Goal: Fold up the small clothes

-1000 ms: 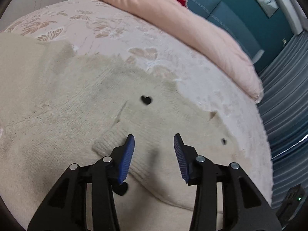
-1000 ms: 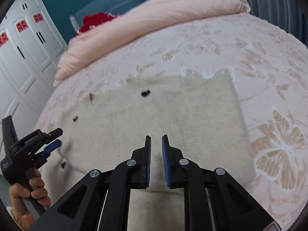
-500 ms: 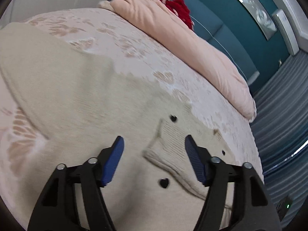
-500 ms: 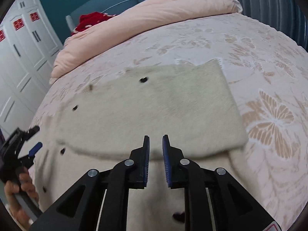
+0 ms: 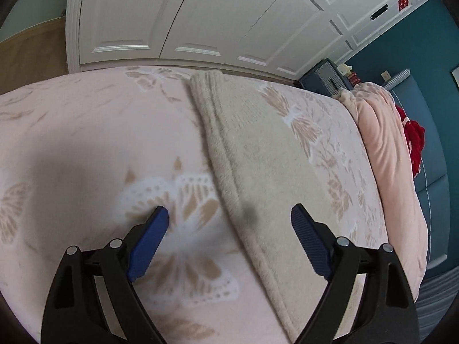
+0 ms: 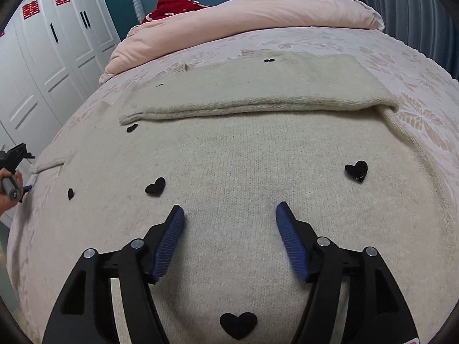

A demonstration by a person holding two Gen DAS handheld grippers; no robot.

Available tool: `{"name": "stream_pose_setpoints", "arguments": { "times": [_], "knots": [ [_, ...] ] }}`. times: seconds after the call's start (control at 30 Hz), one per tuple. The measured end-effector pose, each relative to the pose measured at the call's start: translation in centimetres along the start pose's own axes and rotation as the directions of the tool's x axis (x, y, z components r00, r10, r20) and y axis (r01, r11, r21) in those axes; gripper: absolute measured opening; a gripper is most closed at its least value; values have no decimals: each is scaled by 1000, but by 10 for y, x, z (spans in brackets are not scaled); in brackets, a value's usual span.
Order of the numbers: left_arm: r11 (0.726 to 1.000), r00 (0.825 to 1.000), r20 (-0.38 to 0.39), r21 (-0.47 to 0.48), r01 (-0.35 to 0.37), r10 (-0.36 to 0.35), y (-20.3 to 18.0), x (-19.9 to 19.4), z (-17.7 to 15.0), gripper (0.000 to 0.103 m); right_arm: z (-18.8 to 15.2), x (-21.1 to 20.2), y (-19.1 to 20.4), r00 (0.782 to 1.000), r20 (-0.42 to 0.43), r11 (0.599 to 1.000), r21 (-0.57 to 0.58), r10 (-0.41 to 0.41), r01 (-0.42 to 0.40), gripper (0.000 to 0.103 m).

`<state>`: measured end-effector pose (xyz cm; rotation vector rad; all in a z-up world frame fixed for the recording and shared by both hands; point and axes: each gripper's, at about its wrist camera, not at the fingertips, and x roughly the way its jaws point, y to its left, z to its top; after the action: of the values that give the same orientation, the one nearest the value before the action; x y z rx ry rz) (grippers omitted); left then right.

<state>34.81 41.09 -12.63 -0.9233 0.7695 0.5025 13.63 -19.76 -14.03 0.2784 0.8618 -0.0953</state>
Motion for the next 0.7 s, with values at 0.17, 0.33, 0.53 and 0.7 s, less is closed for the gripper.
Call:
{"name": "stream_pose_setpoints", "arguments": {
  "times": [0.17, 0.33, 0.53, 0.7],
  "knots": [
    [996, 997, -65, 77, 49, -44, -28, 10, 9, 8, -3, 1, 5, 1000, 3, 1000, -22, -3, 3, 72],
    [901, 976, 2, 385, 200, -218, -111, -61, -29, 6, -4, 1, 2, 1000, 8, 1000, -12, 28, -28, 76],
    [679, 861, -241, 535, 503, -448, -219, -130, -154, 7, -4, 1, 0, 999, 12, 999, 1, 42, -42, 76],
    [566, 803, -484, 574, 592, -348, -240, -116, -309, 11, -3, -1, -5, 997, 17, 996, 31, 80, -81, 77]
  ]
}}
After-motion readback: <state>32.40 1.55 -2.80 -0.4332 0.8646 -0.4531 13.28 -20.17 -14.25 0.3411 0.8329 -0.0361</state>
